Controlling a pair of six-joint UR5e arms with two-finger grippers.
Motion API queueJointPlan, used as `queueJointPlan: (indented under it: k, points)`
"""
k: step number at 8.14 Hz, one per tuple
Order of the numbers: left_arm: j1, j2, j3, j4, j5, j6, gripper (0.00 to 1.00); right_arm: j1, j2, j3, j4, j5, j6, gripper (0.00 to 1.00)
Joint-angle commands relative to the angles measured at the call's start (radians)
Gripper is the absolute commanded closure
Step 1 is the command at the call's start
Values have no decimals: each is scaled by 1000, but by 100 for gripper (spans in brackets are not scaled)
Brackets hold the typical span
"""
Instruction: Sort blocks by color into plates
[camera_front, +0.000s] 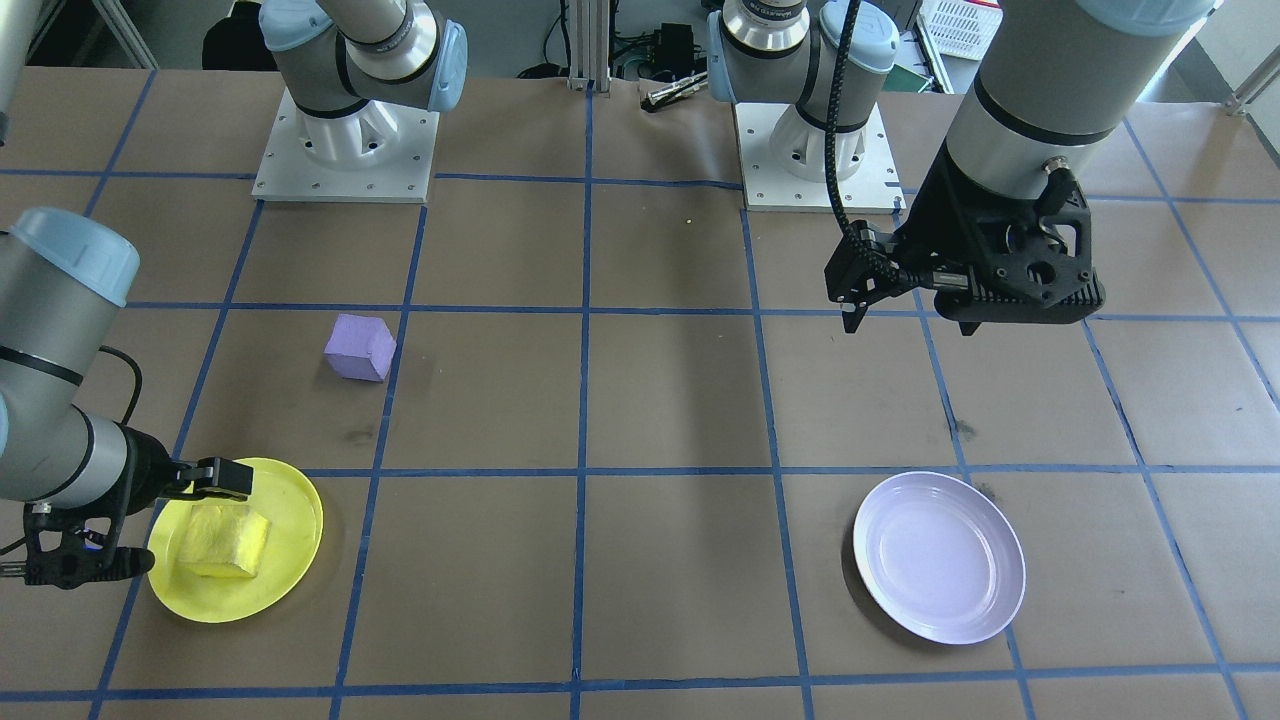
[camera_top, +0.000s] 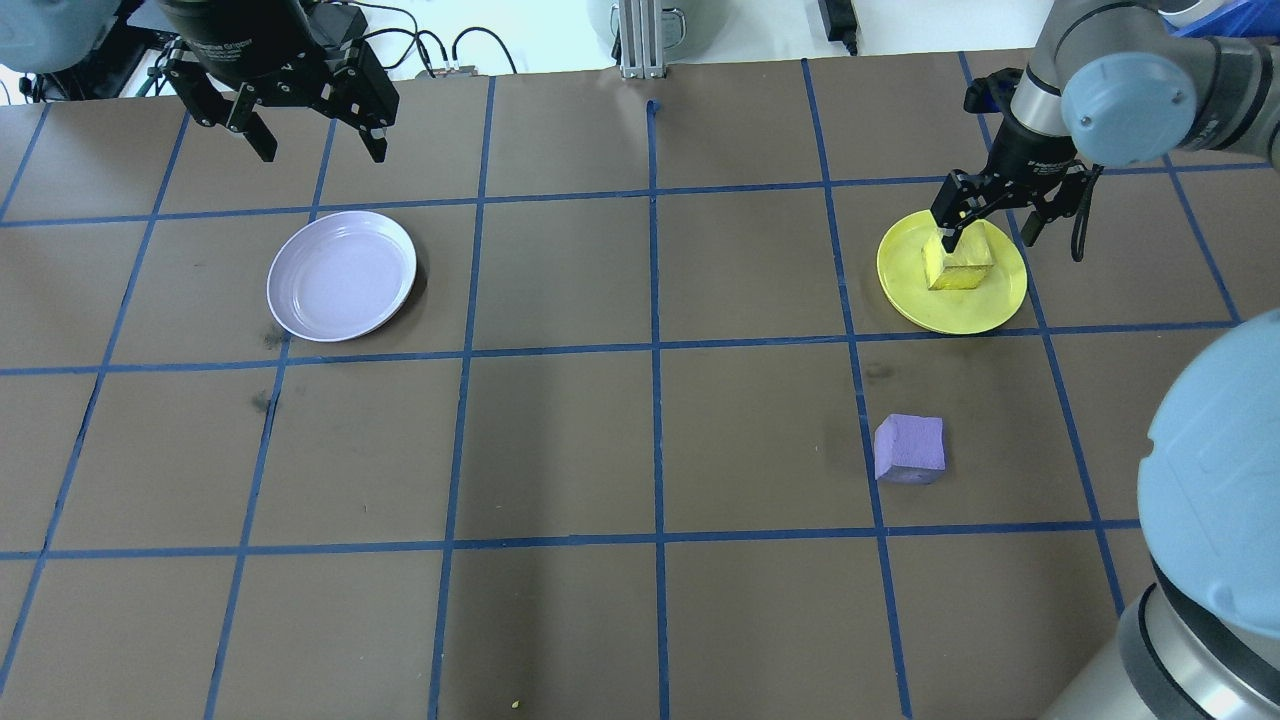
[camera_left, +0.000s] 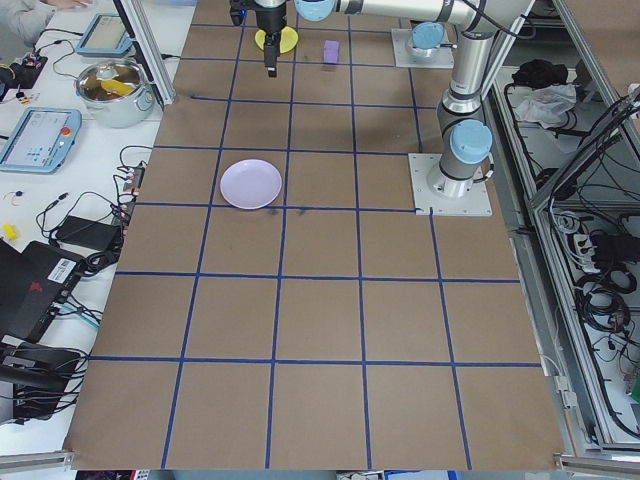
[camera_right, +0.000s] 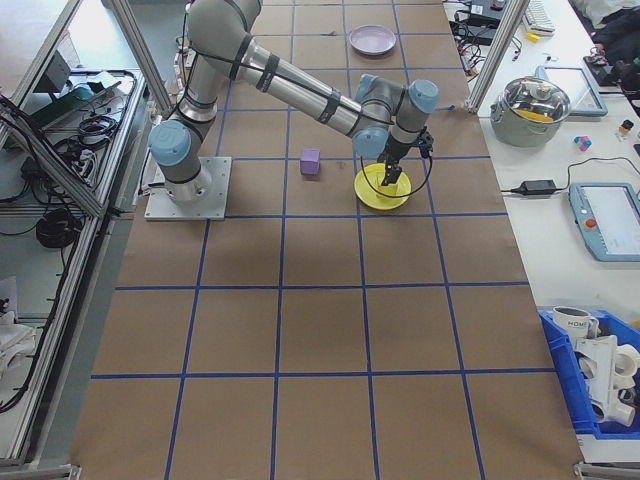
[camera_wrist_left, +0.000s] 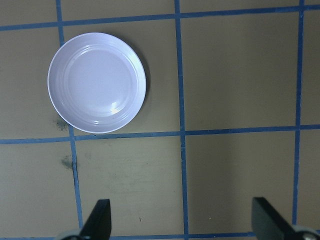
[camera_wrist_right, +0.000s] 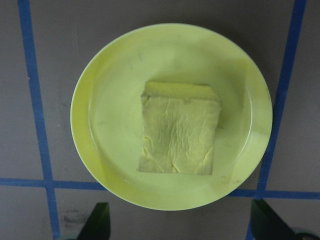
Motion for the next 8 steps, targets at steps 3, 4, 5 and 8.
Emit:
queueJointPlan:
  k: [3,4,5,8]
  points:
    - [1,0,0,0,0,0,0,10,-150,11,470,19,147,0]
    - [1,1,0,0,0,0,0,28,-150,41,503,40,209,0]
    - [1,0,0,0,0,0,0,35,-151,105,502,63,219,0]
    - [1,0,-2,0,2,0,0,35,-162,236,434,73,237,0]
